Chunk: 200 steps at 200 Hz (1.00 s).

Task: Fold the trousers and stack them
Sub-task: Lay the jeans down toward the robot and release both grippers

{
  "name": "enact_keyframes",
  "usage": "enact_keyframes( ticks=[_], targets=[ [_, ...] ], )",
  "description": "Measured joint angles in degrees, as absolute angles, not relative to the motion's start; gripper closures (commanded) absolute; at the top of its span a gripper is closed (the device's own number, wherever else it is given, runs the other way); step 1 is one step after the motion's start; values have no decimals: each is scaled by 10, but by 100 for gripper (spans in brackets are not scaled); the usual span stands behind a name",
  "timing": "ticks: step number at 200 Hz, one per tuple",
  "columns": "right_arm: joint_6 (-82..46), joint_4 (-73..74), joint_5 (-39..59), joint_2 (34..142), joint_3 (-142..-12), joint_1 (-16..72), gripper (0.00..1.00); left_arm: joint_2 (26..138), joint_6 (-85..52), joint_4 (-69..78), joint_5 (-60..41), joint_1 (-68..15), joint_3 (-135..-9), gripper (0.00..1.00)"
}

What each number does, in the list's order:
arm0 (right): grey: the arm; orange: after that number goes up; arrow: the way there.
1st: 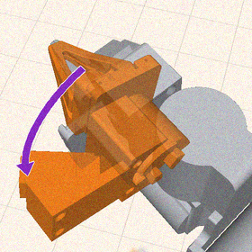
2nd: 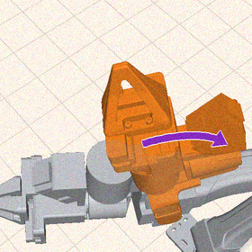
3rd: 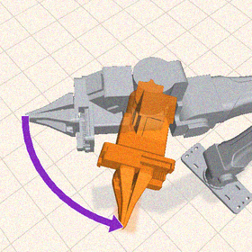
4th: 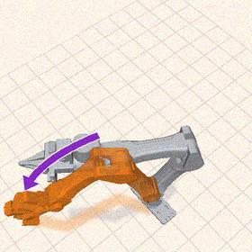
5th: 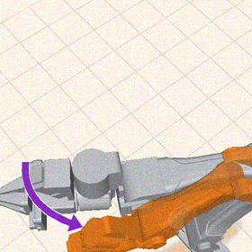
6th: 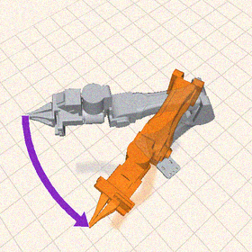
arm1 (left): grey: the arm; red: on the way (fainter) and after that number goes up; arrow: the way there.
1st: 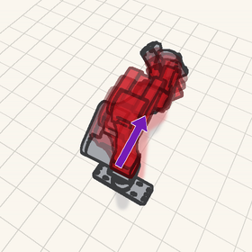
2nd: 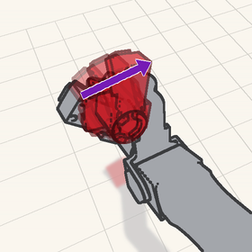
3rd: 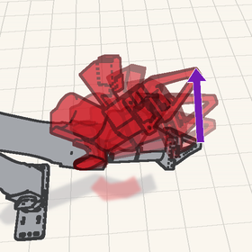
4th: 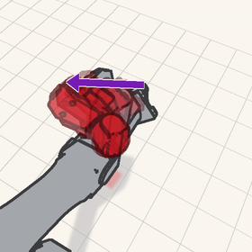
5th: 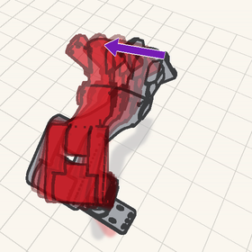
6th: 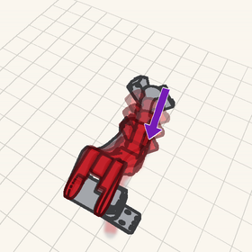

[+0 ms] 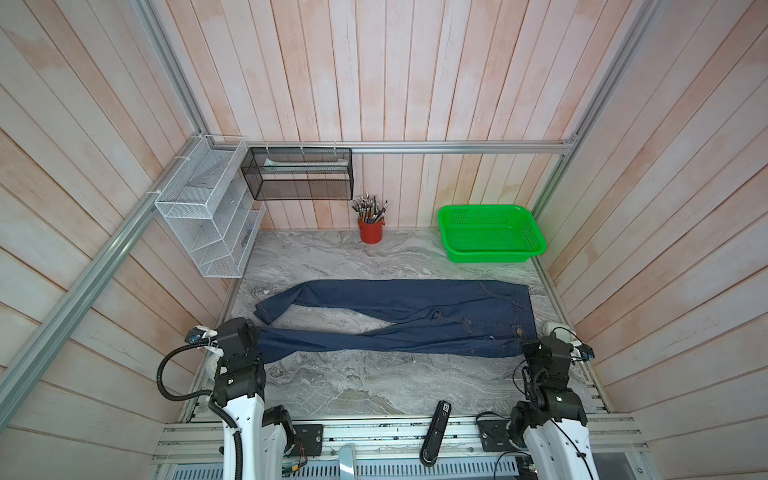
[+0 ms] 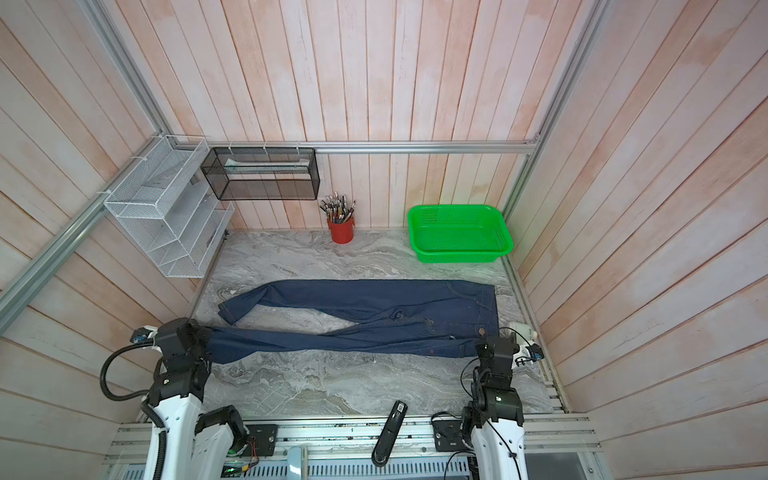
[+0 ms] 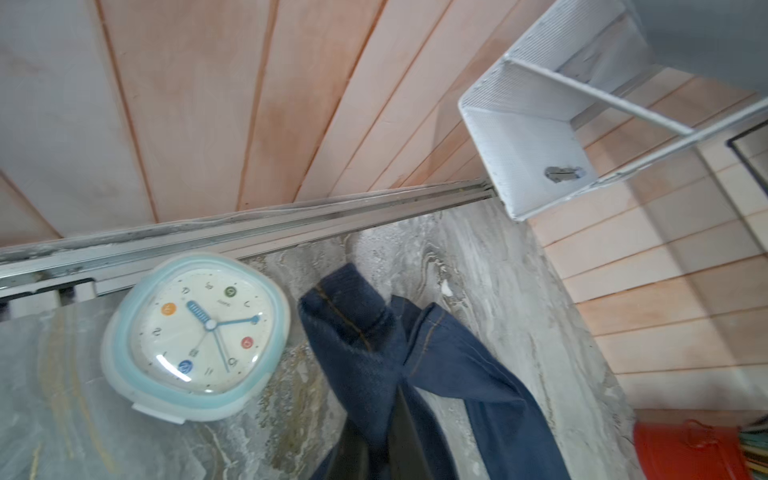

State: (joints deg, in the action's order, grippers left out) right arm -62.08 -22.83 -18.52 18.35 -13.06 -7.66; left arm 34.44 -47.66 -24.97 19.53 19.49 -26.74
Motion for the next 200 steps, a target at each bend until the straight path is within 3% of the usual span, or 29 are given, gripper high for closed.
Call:
enact_keyframes(
  ticks=[68,87,103,145,158,177,200],
  targets=[
    [-641,-284,-220,179,-130,-76,99,326,-493,-277,244,195,-256,100],
    [-643,-301,-222,176,-130,-76,92,322,-493,-283,247,195,-256,87],
    [-645,-311,-224,173,-130,-76,81,316,-491,-291,253,195,-254,73],
    [-648,-326,-238,174,-133,-76,51,290,-497,-313,274,195,-253,48],
    [-648,-333,-241,175,-138,-76,44,284,-498,-324,278,195,-256,35],
    [-644,-344,-244,181,-156,-76,36,280,-502,-342,287,193,-268,32],
    [-638,-348,-245,193,-202,-74,34,280,-502,-359,290,188,-306,31]
  ],
)
